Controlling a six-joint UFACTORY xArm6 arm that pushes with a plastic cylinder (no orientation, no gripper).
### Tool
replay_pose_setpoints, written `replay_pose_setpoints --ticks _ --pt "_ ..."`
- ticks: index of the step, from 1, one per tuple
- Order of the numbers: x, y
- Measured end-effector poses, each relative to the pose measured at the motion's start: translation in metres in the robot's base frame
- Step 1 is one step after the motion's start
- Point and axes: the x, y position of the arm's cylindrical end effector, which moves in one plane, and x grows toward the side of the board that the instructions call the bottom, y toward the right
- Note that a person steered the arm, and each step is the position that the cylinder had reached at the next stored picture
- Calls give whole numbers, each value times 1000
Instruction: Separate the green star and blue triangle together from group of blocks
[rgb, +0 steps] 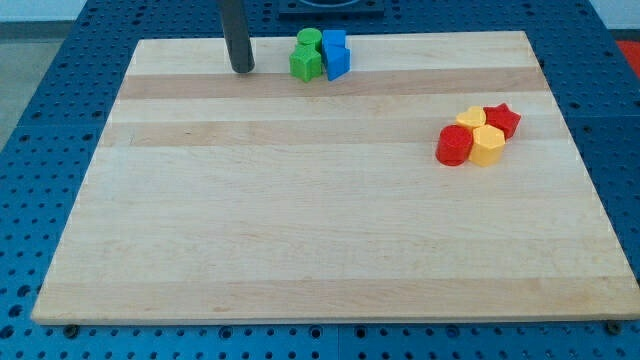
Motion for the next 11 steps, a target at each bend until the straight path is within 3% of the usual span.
replay_pose_setpoints --ticks 3,8,11 --pt "-12 2" --pt "14 216" --pt "36 241"
